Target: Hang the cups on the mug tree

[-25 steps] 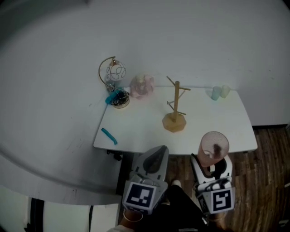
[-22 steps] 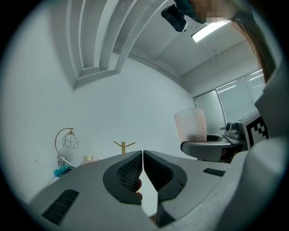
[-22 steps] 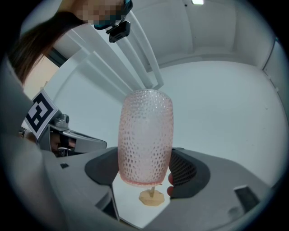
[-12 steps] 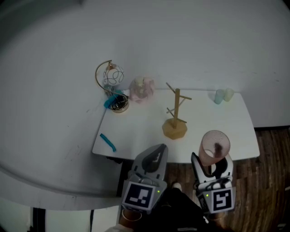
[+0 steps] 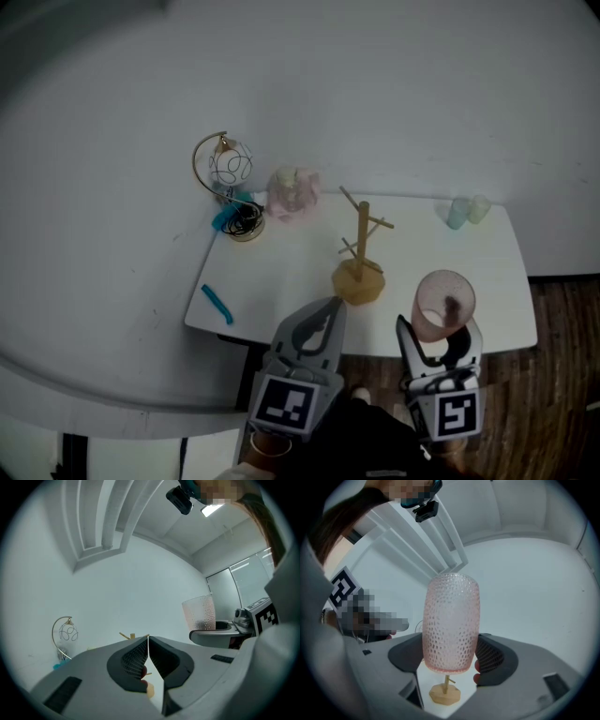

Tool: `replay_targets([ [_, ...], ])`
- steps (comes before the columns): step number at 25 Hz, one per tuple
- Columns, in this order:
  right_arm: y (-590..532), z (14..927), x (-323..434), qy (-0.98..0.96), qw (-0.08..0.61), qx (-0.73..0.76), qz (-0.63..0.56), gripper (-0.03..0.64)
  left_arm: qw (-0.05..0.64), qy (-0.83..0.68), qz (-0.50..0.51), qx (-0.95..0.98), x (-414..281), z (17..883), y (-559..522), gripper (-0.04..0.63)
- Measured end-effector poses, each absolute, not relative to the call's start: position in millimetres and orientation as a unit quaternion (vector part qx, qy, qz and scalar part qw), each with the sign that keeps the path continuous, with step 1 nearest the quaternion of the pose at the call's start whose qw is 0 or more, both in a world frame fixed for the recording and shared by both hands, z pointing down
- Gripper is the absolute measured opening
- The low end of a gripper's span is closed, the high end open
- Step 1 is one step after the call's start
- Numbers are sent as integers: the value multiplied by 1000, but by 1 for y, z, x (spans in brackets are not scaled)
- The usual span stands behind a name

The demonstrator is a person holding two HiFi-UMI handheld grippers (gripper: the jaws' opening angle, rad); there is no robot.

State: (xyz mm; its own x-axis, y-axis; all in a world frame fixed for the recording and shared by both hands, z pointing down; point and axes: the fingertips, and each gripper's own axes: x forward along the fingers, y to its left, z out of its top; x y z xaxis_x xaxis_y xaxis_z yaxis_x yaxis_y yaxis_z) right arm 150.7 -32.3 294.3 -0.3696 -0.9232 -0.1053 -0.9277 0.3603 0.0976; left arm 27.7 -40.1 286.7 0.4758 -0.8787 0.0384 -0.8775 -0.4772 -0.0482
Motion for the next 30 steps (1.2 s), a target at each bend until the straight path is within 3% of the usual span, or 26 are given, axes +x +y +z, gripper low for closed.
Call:
replay_targets([
  [30, -126, 304, 177, 844, -23, -529, 83, 336, 5, 551, -34, -834, 47, 282, -122, 8],
])
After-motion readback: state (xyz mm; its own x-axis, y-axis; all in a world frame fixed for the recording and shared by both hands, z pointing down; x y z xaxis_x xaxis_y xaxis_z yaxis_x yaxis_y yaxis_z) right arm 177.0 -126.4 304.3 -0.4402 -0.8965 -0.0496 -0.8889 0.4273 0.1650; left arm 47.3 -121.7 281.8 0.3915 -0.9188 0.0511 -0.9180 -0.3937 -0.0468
